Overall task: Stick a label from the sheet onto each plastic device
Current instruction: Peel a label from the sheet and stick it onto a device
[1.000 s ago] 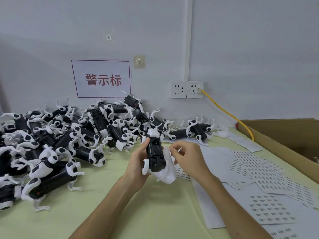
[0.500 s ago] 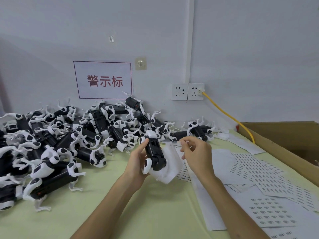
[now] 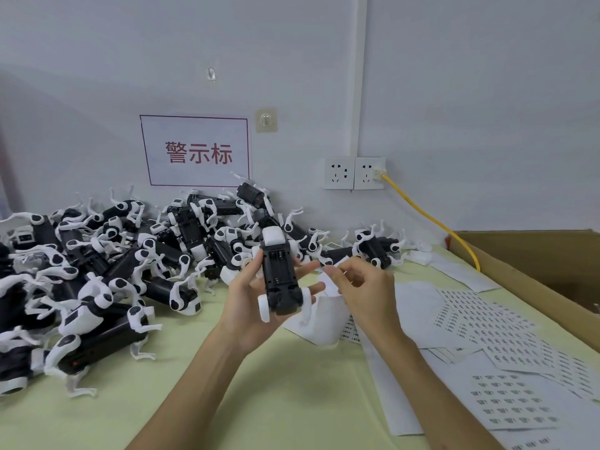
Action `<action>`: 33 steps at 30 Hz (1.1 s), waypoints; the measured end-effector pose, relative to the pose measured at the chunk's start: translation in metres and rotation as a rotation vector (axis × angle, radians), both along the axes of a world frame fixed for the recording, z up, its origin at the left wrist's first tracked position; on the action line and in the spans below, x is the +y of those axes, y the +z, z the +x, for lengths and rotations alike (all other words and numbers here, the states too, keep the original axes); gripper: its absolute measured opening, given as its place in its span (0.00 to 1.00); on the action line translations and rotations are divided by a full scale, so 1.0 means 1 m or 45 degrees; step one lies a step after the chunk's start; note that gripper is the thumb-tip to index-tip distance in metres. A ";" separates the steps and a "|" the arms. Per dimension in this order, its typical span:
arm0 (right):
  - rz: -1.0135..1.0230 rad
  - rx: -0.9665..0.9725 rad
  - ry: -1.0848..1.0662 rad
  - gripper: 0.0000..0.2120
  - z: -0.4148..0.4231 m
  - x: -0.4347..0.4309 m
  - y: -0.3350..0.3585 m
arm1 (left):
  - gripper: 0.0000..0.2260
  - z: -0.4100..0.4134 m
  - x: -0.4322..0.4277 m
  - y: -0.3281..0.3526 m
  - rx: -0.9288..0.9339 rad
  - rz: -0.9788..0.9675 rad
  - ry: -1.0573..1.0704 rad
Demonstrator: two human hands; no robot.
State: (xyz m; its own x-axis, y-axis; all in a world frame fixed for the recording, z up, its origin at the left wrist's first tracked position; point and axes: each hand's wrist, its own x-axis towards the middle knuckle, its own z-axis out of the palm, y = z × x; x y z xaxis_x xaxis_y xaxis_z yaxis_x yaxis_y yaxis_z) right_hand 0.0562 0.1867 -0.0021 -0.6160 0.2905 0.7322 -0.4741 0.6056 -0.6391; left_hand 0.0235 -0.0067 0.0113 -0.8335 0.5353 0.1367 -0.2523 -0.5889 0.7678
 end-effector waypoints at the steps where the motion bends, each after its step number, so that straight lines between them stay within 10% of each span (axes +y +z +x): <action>1: 0.013 0.005 0.019 0.21 0.000 0.000 0.000 | 0.23 0.001 0.001 0.000 -0.012 0.018 -0.012; 17: 0.031 -0.060 0.095 0.16 0.000 -0.001 -0.001 | 0.22 0.003 0.005 0.001 0.104 0.062 0.236; 33: -0.808 -0.606 0.630 0.09 0.003 -0.004 0.013 | 0.27 0.008 0.016 -0.005 0.523 -0.206 0.369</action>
